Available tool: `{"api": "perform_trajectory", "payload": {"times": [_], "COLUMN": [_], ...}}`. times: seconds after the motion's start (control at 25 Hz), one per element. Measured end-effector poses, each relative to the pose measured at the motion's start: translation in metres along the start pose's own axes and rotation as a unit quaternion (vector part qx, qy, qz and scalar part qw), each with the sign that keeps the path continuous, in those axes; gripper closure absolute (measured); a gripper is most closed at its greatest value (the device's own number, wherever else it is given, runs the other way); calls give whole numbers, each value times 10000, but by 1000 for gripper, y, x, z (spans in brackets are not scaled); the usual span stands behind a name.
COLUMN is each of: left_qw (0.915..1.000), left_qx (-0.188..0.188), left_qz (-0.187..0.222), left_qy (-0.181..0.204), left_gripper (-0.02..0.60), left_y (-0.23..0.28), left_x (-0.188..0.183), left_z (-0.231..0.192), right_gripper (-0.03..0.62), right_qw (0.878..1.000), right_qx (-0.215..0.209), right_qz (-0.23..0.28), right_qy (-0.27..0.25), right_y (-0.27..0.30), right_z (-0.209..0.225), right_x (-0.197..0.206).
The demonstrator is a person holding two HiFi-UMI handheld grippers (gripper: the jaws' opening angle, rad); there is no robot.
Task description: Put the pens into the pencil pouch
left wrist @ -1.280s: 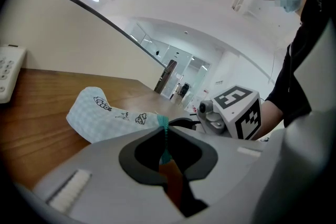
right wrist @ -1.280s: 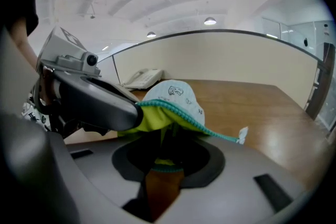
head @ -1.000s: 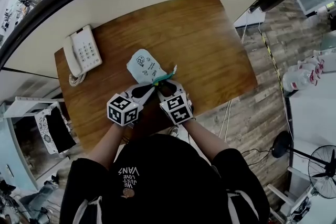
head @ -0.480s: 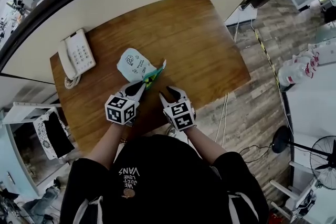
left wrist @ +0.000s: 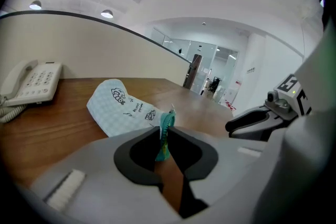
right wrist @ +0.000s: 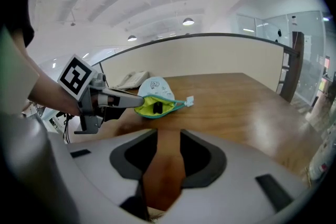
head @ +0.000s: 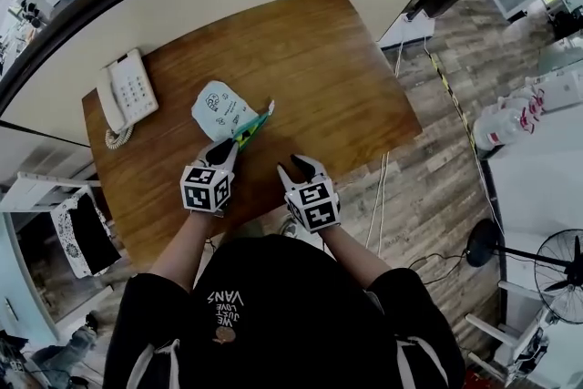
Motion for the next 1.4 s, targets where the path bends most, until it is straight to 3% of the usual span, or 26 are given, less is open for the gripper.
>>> {"api": "perform_trajectory", "payload": {"times": [0.16,0.28,0.72,1.04,1.4], "left_qw": [9996,9990,9954,9909,9897], "left_qx": [-266,-419,-941,-1190,-1040], "left_qz": [-111,-143,88,597,970], "left_qy": [49,-10,-154,-176,185], "left_gripper": [539,494,388,387,387], "left_y": [-2,-4,-37,-79,-107], "left_x": [7,10,29,24,17], "left_z": [1,4,25,43,82], "right_gripper": [480,480,480,480,480], "right_qw": [10000,9999,9997,9989,9972], "right_qx": [11,10,-90,-197,-38], "right_qz": [10,59,160,377,744], "right_qy": [-54,-94,-181,-178,-30], "right_y": [-12,-21,-47,-66,-96], "right_z": [-4,-4,-18,-32,-30], "right_x": [5,8,26,31,34]}}
Point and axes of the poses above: the fingertips, and each gripper's own axes: y forward along the fingers, z to its right, x out of its underside, the point moved 10 cm from there along -y, backward along the fingers, and after that the axes turned 3 degrees about -x, right-handed, at the moved point
